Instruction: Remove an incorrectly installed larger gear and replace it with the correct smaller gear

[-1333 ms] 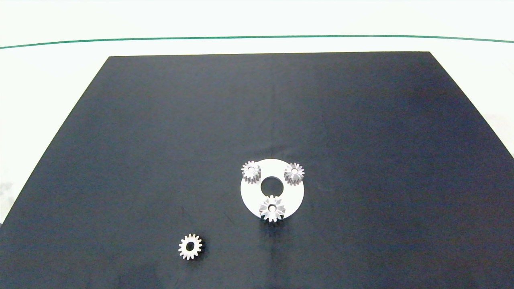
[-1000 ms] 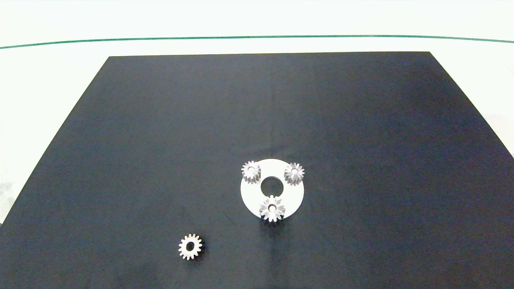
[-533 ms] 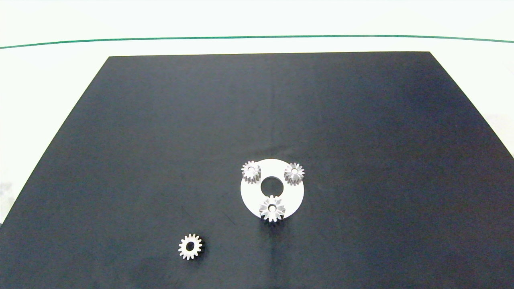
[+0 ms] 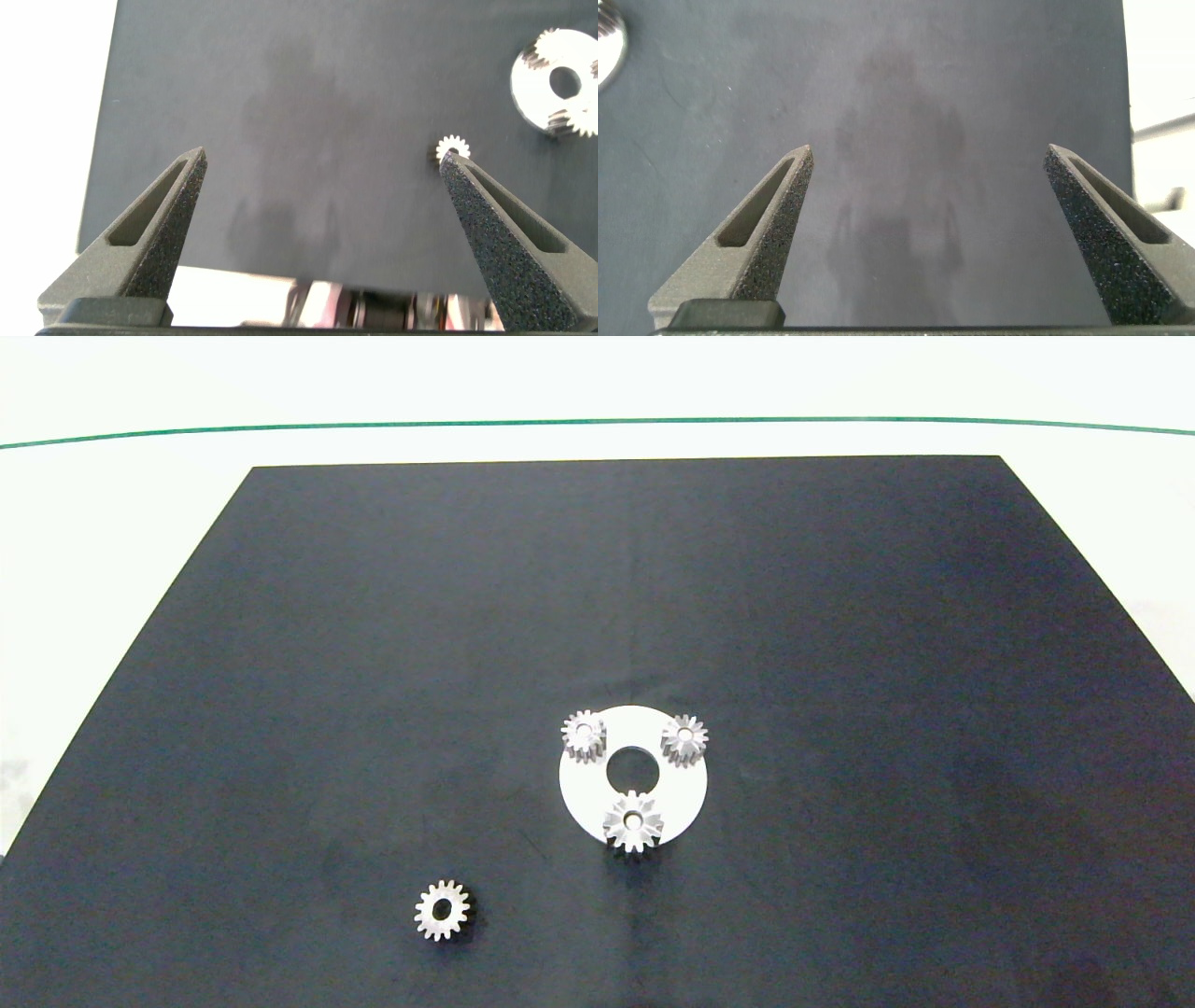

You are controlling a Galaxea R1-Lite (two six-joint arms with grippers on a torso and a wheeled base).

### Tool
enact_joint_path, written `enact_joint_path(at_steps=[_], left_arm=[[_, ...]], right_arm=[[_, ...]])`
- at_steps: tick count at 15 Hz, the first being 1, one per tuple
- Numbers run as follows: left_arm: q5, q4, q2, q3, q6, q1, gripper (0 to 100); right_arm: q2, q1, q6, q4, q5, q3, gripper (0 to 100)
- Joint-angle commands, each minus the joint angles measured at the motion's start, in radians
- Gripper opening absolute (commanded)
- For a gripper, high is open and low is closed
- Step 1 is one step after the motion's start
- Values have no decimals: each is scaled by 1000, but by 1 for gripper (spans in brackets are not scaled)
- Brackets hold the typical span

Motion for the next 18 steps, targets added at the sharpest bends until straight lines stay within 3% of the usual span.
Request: enact_joint_path(at_steps=[1, 3, 4, 5, 6, 7, 18], left_arm=[[3, 334, 404, -422, 36, 11, 100], [3, 403, 493, -478, 7, 13, 100], [3, 400, 534, -486, -16, 13, 100], [5, 403, 557, -492, -30, 15, 100], [38, 406, 573, -491, -33, 13, 100], [46, 406, 589, -495, -37, 15, 100], [46, 405, 615, -511, -36, -13, 100]], right_arm=[[317, 7, -70, 360, -19, -402, 100], [371, 3, -70, 506, -20, -495, 100], [399, 1, -69, 536, -22, -504, 100], [416, 0, -69, 540, -22, -504, 100], [434, 0, -69, 543, -25, -503, 100], [451, 0, -67, 543, -25, -507, 100], [518, -2, -51, 541, -12, -540, 100]])
